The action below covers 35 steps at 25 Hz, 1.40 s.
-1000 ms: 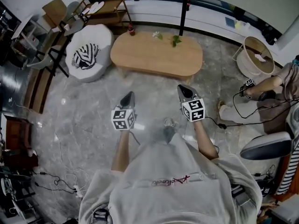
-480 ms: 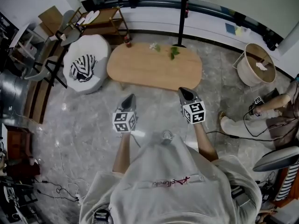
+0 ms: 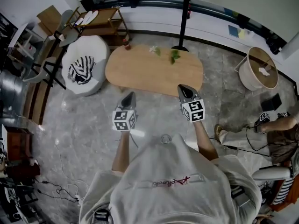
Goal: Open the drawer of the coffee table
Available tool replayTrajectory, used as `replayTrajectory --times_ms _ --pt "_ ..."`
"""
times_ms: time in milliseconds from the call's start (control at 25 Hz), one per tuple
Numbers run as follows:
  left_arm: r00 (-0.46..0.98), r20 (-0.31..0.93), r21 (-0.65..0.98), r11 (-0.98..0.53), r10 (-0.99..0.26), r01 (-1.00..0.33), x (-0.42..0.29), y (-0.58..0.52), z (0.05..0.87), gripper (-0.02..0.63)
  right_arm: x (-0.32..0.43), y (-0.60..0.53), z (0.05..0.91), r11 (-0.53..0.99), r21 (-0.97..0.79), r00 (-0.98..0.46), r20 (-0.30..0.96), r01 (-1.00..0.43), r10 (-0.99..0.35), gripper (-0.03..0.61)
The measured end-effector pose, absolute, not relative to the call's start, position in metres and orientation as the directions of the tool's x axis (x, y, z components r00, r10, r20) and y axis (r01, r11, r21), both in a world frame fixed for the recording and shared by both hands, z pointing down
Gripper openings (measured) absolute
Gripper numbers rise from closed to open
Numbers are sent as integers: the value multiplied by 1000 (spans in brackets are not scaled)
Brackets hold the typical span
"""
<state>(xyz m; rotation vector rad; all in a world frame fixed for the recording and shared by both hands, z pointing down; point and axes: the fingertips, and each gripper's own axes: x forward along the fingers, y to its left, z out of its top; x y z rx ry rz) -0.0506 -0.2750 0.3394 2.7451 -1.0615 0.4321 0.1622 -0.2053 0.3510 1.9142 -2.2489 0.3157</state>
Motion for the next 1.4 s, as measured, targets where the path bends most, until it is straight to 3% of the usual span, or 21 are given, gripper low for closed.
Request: replayTrajectory --times_ms 400,720,1400 --pt "766 363 75 -803 -530 -591 -9 -294 359 3 187 -209 372 76 -89 -100 303 -993 -948 58" --pt "829 391 113 -873 -401 -475 30 -336 380 52 202 -228 388 -26 -107 -13 353 -994 -936 131" --pt "900 387 170 -945 -198 -281 78 -430 391 57 222 -284 380 -254 -65 209 392 -965 -896 124"
